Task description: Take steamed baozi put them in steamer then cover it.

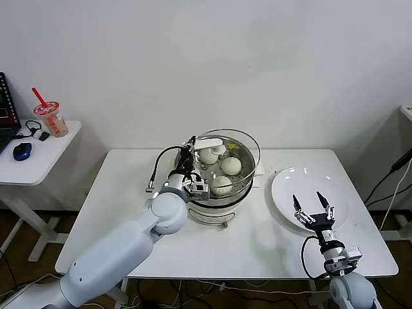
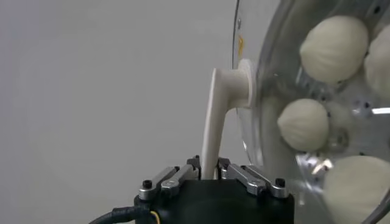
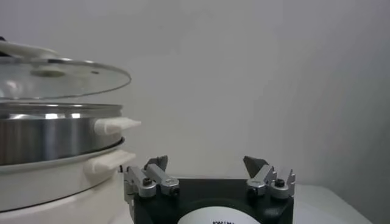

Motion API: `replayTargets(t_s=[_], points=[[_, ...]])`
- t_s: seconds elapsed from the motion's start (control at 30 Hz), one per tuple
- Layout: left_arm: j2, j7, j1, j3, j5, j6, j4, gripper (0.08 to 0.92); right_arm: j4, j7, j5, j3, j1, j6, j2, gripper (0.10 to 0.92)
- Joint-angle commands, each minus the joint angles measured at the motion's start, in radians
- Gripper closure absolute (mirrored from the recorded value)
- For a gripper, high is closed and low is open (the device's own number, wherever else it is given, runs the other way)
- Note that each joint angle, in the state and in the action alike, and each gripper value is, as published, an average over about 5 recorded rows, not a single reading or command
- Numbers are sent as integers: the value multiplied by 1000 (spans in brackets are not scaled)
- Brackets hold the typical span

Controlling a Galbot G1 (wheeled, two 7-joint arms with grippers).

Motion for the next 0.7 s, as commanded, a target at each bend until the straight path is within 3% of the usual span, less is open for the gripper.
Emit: replayTargets(t_s=[0.03,0.33,0.7], points=[[39,-4,1,-11,86,-96,-46,778,-1,0,-2,0,2,1,2,203],[226,-17,52,-121,90,-224,-145,778,-8,-1,-2,-2,9,2,-7,203],[448,-59,326,-481,-25,-371,-176,778,-8,-1,-7,-19,28,-13,-25,203]])
